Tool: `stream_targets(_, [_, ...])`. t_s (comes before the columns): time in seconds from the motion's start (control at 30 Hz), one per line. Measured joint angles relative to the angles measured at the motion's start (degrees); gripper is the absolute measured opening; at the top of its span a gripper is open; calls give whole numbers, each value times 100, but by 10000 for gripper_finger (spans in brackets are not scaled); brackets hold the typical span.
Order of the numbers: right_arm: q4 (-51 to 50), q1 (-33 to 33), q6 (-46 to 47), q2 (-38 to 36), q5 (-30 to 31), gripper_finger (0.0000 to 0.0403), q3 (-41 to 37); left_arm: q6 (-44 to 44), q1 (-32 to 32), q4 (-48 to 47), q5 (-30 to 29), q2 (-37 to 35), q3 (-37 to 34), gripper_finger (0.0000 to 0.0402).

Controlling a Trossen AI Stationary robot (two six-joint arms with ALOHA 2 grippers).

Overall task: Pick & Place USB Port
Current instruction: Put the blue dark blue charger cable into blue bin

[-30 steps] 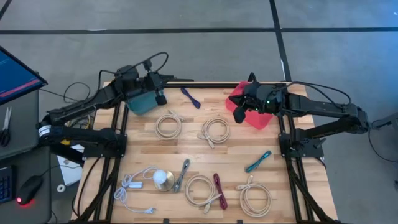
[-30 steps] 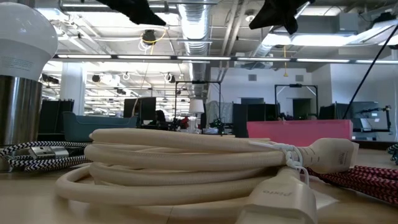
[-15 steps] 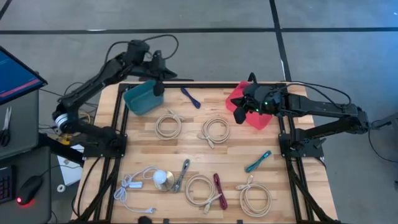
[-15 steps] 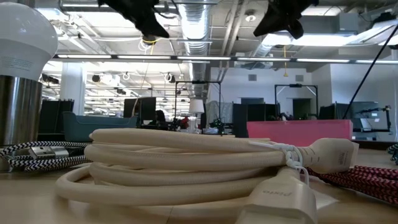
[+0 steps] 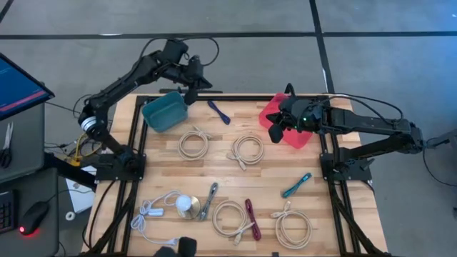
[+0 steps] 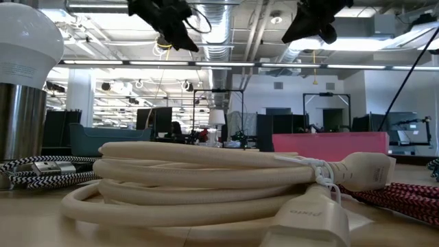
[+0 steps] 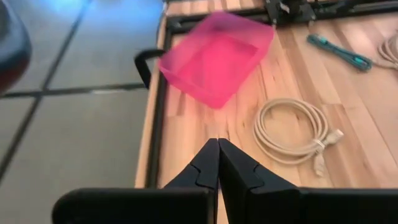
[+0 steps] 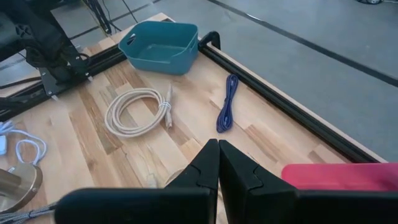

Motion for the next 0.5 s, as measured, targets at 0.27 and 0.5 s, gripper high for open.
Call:
stream_targets(0.27, [-140, 0, -2, 0, 0, 1, 0, 292, -117, -497, 101, 486, 0, 7])
stream_targets(0.5, [-336, 0, 0, 0, 0, 1, 0, 687, -566, -382, -315, 951, 2, 7])
